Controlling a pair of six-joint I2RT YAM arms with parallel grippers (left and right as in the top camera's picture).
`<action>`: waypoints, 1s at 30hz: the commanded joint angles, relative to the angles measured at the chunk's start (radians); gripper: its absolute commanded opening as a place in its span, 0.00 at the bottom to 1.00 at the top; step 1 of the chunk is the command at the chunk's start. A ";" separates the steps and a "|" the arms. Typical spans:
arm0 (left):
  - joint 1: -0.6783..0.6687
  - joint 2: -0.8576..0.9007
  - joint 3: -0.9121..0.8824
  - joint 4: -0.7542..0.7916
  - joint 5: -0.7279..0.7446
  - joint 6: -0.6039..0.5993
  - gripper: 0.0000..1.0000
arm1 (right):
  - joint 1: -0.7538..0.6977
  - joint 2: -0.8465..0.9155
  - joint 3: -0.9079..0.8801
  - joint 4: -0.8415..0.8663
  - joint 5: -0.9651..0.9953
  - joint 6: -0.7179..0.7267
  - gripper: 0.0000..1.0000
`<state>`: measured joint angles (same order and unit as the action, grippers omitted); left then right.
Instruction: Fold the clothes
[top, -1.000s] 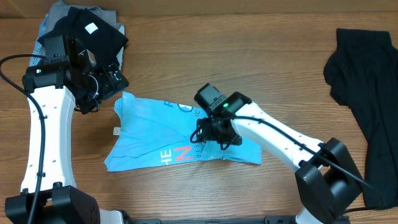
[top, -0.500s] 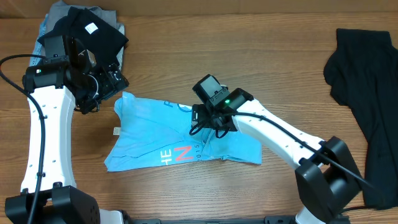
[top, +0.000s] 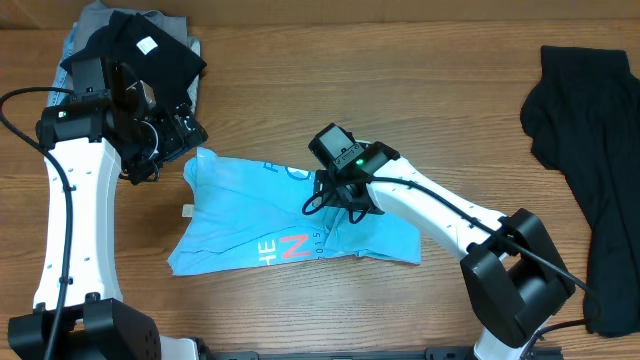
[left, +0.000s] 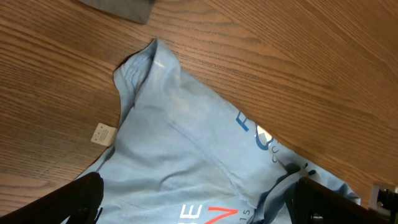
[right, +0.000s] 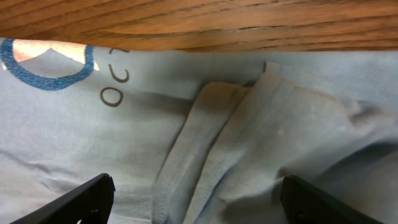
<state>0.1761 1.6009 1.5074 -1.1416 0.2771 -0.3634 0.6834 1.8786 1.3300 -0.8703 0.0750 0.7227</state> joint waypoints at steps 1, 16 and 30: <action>-0.010 -0.006 0.013 -0.003 0.005 0.020 1.00 | -0.006 -0.002 0.011 -0.014 0.022 0.011 0.90; -0.010 -0.006 0.013 -0.010 0.005 0.019 1.00 | -0.006 -0.002 -0.001 0.002 0.010 -0.023 0.92; -0.010 -0.006 0.013 -0.006 0.004 0.020 1.00 | -0.006 -0.002 -0.080 0.114 0.037 -0.049 0.91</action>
<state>0.1761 1.6012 1.5074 -1.1484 0.2771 -0.3634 0.6811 1.8786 1.2560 -0.7597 0.0895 0.6834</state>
